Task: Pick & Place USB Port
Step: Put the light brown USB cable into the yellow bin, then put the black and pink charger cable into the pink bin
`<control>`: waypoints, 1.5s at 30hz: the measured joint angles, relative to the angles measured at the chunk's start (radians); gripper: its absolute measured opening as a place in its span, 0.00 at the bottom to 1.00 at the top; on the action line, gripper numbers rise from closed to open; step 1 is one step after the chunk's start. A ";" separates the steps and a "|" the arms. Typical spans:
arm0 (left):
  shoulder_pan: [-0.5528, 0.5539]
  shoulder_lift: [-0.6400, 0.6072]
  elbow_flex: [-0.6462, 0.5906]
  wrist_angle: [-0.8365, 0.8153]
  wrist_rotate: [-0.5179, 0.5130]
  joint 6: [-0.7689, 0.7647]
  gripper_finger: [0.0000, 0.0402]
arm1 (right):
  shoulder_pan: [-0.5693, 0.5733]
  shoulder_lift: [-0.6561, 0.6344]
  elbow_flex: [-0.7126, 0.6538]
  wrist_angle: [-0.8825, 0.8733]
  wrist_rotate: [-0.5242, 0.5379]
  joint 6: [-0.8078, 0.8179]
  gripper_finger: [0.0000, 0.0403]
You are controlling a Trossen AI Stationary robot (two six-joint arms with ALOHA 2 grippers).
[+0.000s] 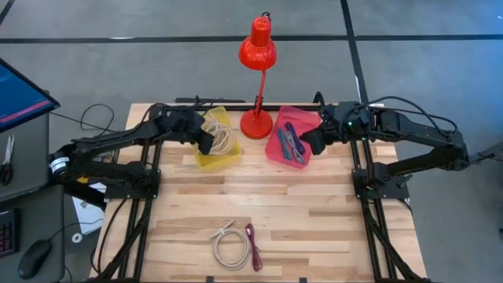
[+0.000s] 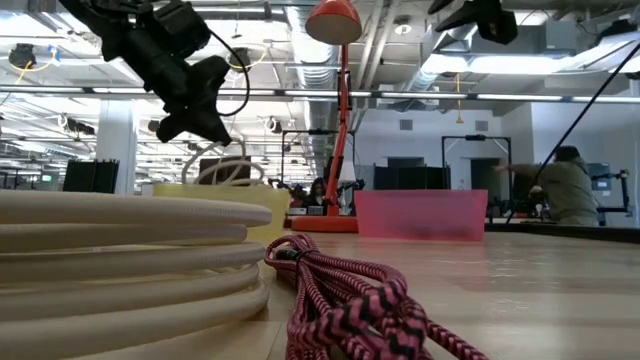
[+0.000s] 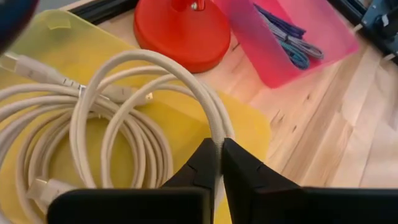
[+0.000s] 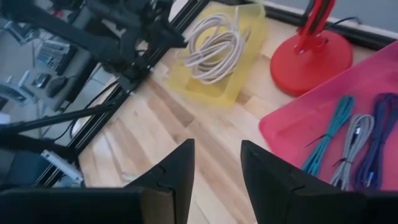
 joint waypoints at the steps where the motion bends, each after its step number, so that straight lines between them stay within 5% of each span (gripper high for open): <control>1: 0.000 0.000 -0.004 0.003 0.000 0.000 0.04 | 0.000 0.000 0.000 0.000 0.007 0.000 0.30; 22: 0.000 -0.004 -0.021 0.090 0.008 -0.019 0.45 | -0.001 -0.001 0.000 -0.011 0.023 -0.048 0.31; 35: 0.000 -0.191 0.062 0.218 0.038 -0.016 0.42 | -0.001 -0.002 0.000 -0.025 -0.008 -0.080 0.31; 45: -0.059 -0.355 0.064 0.227 0.257 -0.184 0.36 | 0.004 0.000 0.000 -0.022 -0.011 -0.079 0.31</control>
